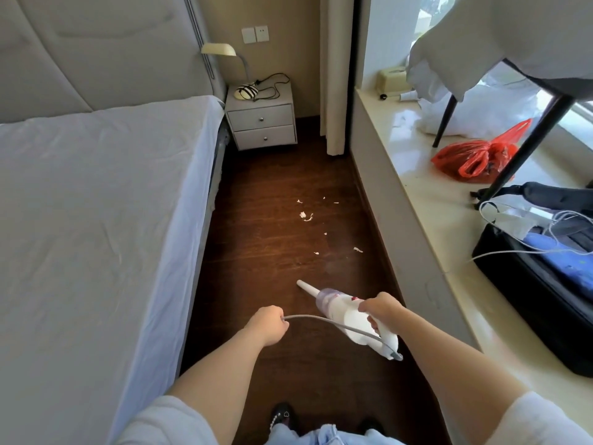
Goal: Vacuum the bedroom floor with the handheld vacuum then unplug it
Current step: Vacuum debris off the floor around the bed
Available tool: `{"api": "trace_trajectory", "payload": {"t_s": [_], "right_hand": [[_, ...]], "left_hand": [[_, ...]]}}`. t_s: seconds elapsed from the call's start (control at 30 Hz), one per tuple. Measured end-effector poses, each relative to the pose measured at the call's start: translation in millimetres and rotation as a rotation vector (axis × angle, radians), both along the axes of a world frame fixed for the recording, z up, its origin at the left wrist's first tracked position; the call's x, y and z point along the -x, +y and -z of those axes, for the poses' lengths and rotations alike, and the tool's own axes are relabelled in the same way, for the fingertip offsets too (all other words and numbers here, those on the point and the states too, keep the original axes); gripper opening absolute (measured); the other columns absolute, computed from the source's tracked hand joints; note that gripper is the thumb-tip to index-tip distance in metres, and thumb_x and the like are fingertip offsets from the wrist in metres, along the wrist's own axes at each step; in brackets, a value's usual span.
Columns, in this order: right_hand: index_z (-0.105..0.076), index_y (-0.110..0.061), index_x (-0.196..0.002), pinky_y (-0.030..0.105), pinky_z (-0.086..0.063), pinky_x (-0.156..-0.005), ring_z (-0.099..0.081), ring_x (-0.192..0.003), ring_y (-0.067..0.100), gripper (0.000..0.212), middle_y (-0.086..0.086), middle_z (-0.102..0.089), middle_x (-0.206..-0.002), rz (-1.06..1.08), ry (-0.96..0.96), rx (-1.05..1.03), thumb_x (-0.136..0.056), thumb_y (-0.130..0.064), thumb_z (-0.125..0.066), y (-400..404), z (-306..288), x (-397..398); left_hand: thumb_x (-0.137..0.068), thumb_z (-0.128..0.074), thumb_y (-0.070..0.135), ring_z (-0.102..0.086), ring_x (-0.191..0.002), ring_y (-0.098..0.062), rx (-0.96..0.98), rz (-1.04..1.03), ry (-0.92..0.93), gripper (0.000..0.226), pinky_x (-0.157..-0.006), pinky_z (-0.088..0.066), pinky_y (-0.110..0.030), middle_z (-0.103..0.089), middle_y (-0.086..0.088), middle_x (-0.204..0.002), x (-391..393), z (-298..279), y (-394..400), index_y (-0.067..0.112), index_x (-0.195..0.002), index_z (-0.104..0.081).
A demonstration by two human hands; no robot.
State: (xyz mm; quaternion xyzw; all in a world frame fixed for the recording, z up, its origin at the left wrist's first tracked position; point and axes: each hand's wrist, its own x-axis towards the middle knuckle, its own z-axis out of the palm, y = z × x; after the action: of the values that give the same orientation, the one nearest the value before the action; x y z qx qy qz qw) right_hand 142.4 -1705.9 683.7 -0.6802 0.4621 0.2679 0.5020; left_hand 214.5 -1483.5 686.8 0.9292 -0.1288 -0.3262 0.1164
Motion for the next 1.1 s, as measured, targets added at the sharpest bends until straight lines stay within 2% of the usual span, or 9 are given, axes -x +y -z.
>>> {"api": "trace_trajectory", "payload": {"t_s": [0.17,0.3,0.43,0.53,0.6,0.67,0.8,0.93,1.1], "right_hand": [[-0.048,-0.001,-0.1,0.025,-0.036,-0.05,-0.042,-0.055,0.015,0.019,0.004,-0.047,-0.064,0.063,-0.071,0.096,-0.095,-0.018,-0.056,-10.2,-2.9,9.1],[-0.052,-0.001,-0.1,0.025,-0.039,-0.059,-0.05,-0.065,0.019,0.02,0.008,-0.054,-0.072,0.052,-0.054,0.193,-0.097,-0.02,-0.052,-26.2,-8.6,20.7],[-0.053,-0.001,-0.113,0.025,-0.042,-0.071,-0.053,-0.086,0.024,0.027,0.012,-0.059,-0.098,0.023,0.016,0.254,-0.1,-0.023,-0.045,-48.8,-11.6,39.8],[-0.051,-0.002,-0.098,0.029,-0.047,-0.072,-0.055,-0.078,0.026,0.019,0.012,-0.058,-0.089,0.043,0.029,0.274,-0.099,-0.019,-0.044,-66.6,-9.9,53.9],[-0.05,-0.002,-0.084,0.025,-0.045,-0.059,-0.053,-0.061,0.022,0.02,0.01,-0.057,-0.075,0.104,0.012,0.272,-0.098,-0.017,-0.045,-76.8,-5.4,62.9],[-0.051,0.0,-0.087,0.023,-0.039,-0.049,-0.049,-0.052,0.02,0.02,0.011,-0.054,-0.068,0.161,0.015,0.273,-0.098,-0.017,-0.046,-85.7,-1.6,73.5],[-0.051,0.002,-0.079,0.025,-0.039,-0.049,-0.046,-0.049,0.021,0.025,0.012,-0.052,-0.063,0.221,0.004,0.225,-0.097,-0.015,-0.049,-96.5,5.7,86.5],[-0.051,0.003,-0.09,0.026,-0.038,-0.047,-0.046,-0.048,0.02,0.017,0.011,-0.051,-0.063,0.216,-0.017,0.182,-0.094,-0.013,-0.055,-95.2,6.7,86.2],[-0.05,0.001,-0.072,0.029,-0.041,-0.052,-0.048,-0.049,0.021,0.023,0.01,-0.052,-0.059,0.177,-0.028,0.176,-0.09,-0.009,-0.059,-89.2,7.3,78.1]], "left_hand": [[-0.097,-0.048,0.024,-0.057,-0.084,-0.012,-0.003,0.017,0.009,0.02,-0.075,-0.047,-0.02,-0.062,-0.004,-0.103,0.9,1.9,-12.6,0.013,-0.108,-0.061],[-0.097,-0.047,0.025,-0.061,-0.093,-0.018,-0.007,0.057,0.042,0.021,-0.079,-0.049,-0.025,-0.063,-0.006,-0.105,6.4,2.9,-33.3,0.012,-0.107,-0.061],[-0.097,-0.047,0.026,-0.061,-0.097,-0.021,-0.008,0.108,0.062,0.023,-0.082,-0.049,-0.028,-0.063,-0.007,-0.108,16.4,4.3,-57.6,0.012,-0.107,-0.061],[-0.097,-0.046,0.026,-0.061,-0.099,-0.023,-0.009,0.127,0.07,0.024,-0.084,-0.048,-0.029,-0.063,-0.008,-0.109,25.2,6.9,-71.3,0.011,-0.107,-0.062],[-0.097,-0.046,0.026,-0.06,-0.098,-0.023,-0.01,0.142,0.075,0.024,-0.078,-0.045,-0.027,-0.063,-0.008,-0.109,30.7,8.1,-77.4,0.011,-0.107,-0.062],[-0.097,-0.046,0.026,-0.06,-0.099,-0.023,-0.01,0.146,0.08,0.024,-0.078,-0.045,-0.027,-0.063,-0.008,-0.11,36.2,8.9,-82.8,0.011,-0.107,-0.062],[-0.096,-0.048,0.027,-0.06,-0.099,-0.023,-0.013,0.143,0.075,0.023,-0.081,-0.047,-0.029,-0.063,-0.007,-0.11,44.2,9.8,-87.0,0.012,-0.108,-0.062],[-0.098,-0.046,0.025,-0.061,-0.099,-0.021,0.003,0.1,0.082,0.024,-0.089,-0.051,-0.03,-0.063,-0.007,-0.11,52.3,11.8,-84.1,0.012,-0.111,-0.061],[-0.098,-0.045,0.024,-0.062,-0.097,-0.018,-0.01,0.05,0.081,0.024,-0.088,-0.051,-0.028,-0.063,-0.006,-0.108,56.4,15.2,-69.6,0.013,-0.114,-0.059]]}}
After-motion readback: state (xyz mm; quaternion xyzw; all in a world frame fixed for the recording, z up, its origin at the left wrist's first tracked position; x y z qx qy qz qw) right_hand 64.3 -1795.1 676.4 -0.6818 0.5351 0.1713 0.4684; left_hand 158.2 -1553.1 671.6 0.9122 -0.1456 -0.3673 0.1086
